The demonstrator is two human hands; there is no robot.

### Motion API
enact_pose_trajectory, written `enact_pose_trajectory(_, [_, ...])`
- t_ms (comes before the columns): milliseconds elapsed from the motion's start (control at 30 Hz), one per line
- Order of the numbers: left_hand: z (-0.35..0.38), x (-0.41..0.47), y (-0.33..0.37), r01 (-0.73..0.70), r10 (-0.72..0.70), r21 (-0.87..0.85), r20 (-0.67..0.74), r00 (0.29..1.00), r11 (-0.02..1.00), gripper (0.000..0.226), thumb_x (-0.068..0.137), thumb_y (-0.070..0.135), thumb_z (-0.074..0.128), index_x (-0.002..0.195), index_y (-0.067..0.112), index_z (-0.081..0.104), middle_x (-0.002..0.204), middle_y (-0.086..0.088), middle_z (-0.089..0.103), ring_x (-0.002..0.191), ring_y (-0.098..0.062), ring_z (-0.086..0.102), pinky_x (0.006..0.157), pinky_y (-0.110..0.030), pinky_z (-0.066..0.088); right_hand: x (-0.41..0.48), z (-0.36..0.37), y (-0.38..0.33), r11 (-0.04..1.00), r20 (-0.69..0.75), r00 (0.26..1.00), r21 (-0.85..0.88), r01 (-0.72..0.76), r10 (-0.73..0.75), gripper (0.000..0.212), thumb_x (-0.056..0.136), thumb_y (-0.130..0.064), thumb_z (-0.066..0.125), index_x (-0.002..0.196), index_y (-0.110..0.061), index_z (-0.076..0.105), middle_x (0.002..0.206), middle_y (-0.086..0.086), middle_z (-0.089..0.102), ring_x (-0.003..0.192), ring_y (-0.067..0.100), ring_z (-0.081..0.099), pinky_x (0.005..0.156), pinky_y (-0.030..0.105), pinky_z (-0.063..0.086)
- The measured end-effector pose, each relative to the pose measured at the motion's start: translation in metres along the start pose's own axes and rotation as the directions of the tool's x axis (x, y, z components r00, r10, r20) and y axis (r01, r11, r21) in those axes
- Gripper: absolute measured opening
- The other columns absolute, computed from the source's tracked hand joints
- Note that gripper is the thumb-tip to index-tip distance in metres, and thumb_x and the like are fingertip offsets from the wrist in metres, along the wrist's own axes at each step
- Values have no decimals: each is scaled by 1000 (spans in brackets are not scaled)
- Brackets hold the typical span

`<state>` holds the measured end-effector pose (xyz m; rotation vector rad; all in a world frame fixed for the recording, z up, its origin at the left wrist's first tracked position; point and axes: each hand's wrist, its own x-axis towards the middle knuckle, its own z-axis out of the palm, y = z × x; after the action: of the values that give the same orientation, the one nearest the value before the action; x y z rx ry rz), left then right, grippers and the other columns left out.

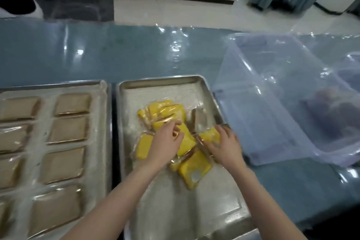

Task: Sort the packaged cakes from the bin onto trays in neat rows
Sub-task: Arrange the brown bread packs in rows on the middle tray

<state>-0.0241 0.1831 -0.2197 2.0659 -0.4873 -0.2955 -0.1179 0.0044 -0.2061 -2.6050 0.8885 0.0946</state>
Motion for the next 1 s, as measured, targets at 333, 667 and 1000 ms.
enact_pose_trajectory(333, [71, 74, 20, -40, -62, 598, 149, 987, 800, 67, 84, 43, 63, 142, 25, 36, 130, -9, 57, 120, -32, 46, 101, -43, 36, -21, 4, 50, 962, 275, 923, 31, 272, -270, 78, 74, -82, 33, 133, -34, 52, 138, -9, 49, 130, 15, 37, 114, 36, 22])
enact_pose_trajectory(667, [78, 67, 24, -129, 120, 205, 57, 991, 970, 57, 79, 13, 70, 132, 24, 51, 122, 5, 57, 109, -11, 57, 95, -31, 48, 15, 15, 53, 999, -133, 991, -49, 6, -12, 59, 82, -18, 65, 138, -10, 47, 133, 13, 51, 124, 35, 44, 104, 44, 37])
enact_pose_trajectory(1000, [23, 41, 45, 6, -32, -208, -124, 992, 978, 37, 82, 13, 72, 113, 29, 59, 110, 16, 62, 98, 1, 60, 82, -15, 49, 7, -7, 13, 930, -391, 899, 216, 297, -196, 50, 81, 5, 61, 126, -17, 60, 118, -1, 54, 106, 20, 54, 88, 38, 52])
